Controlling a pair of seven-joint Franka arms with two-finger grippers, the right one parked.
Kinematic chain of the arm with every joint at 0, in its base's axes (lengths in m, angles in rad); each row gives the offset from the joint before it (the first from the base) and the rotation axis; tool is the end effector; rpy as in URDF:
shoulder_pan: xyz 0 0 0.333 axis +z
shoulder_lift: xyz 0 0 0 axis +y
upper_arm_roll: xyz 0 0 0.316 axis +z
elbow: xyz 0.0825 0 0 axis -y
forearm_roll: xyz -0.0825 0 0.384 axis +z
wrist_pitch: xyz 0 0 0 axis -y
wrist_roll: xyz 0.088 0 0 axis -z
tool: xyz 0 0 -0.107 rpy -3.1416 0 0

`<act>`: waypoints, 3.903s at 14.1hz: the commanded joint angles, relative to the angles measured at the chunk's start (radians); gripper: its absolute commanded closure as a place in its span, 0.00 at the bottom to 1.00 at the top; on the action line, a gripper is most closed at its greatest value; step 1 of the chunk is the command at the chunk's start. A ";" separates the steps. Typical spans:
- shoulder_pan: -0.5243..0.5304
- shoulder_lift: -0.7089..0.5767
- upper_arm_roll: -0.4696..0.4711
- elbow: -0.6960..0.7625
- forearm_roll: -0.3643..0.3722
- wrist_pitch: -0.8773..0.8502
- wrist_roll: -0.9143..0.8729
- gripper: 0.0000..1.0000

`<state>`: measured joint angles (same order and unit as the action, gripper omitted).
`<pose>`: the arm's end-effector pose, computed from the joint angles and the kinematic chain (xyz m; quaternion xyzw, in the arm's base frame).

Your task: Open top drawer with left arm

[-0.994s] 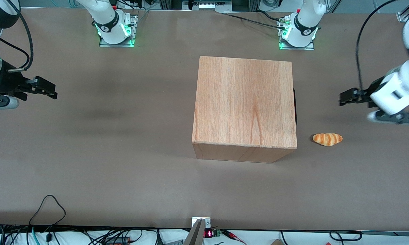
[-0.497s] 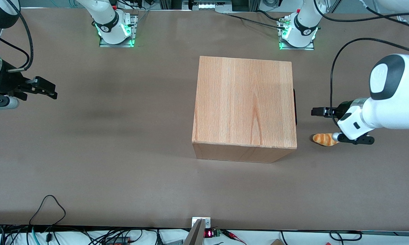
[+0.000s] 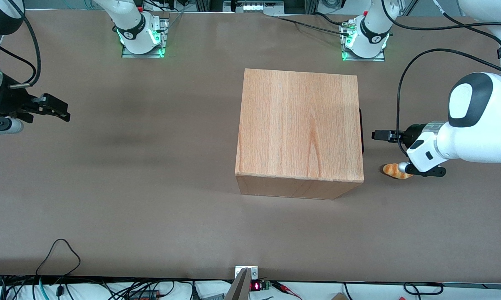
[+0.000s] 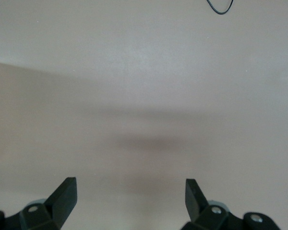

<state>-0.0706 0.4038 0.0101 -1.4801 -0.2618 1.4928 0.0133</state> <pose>0.6295 -0.0684 0.4225 0.9727 -0.0206 -0.1956 0.1230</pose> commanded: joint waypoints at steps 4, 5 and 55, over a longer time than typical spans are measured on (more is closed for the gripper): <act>-0.040 0.036 0.001 0.018 -0.023 -0.029 -0.003 0.00; -0.041 0.038 0.001 0.018 -0.023 -0.029 -0.003 0.00; 0.308 0.170 0.021 0.098 0.070 0.038 0.088 0.00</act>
<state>0.2339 0.5236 0.0278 -1.4335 -0.2403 1.4929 0.0958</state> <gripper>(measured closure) 0.000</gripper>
